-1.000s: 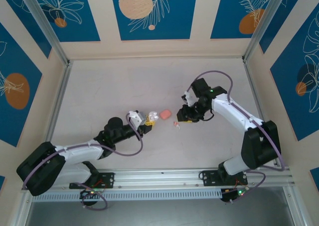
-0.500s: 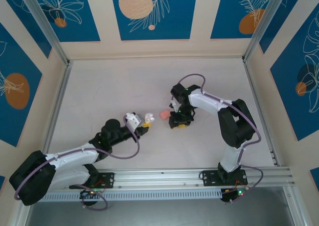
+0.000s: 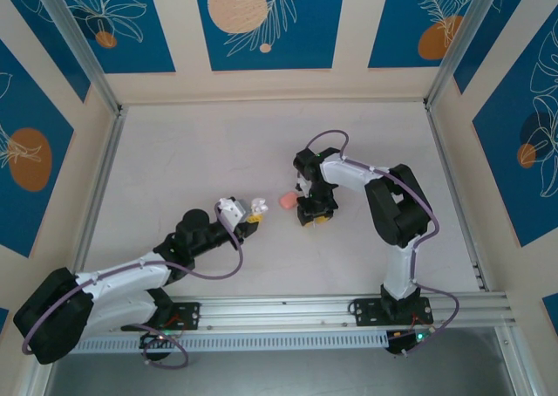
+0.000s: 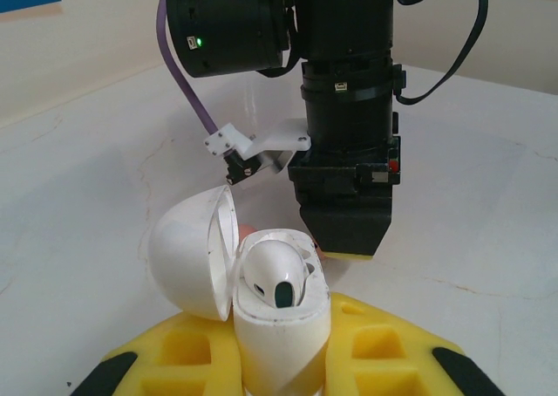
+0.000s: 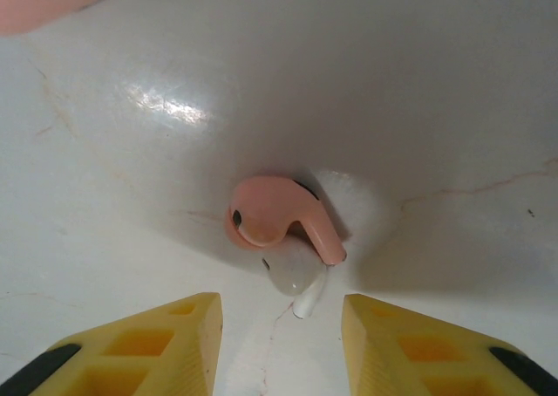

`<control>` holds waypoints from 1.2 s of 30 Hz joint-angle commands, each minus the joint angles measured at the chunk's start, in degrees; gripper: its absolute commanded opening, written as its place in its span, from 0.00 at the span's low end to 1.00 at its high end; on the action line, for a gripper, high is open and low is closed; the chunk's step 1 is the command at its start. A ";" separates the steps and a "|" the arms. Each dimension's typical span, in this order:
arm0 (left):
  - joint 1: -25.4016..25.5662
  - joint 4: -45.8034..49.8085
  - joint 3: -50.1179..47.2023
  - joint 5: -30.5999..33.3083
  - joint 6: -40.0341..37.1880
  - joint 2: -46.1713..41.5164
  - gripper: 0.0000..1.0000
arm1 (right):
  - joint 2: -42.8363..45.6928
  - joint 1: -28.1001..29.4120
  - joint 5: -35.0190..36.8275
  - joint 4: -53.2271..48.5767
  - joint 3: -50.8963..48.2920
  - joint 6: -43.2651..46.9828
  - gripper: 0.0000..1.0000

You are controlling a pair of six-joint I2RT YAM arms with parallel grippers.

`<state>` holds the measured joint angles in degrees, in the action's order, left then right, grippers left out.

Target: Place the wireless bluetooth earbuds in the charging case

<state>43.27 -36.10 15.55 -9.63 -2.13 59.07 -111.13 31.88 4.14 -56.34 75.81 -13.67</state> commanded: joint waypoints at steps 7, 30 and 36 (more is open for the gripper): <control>0.06 0.46 0.00 1.19 -1.30 -0.80 0.14 | -2.46 0.56 -0.02 0.41 2.14 0.80 0.33; 0.04 0.68 0.71 1.32 -1.12 -0.27 0.14 | -2.99 1.12 2.40 2.98 2.21 0.42 0.31; 0.01 0.82 0.71 1.28 -0.95 -0.31 0.14 | -2.03 2.00 4.12 2.54 2.85 0.23 0.31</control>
<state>43.27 -35.44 15.55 -8.88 -2.11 58.94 -113.38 33.17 7.03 -55.70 77.17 -13.28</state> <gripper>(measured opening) 0.179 0.306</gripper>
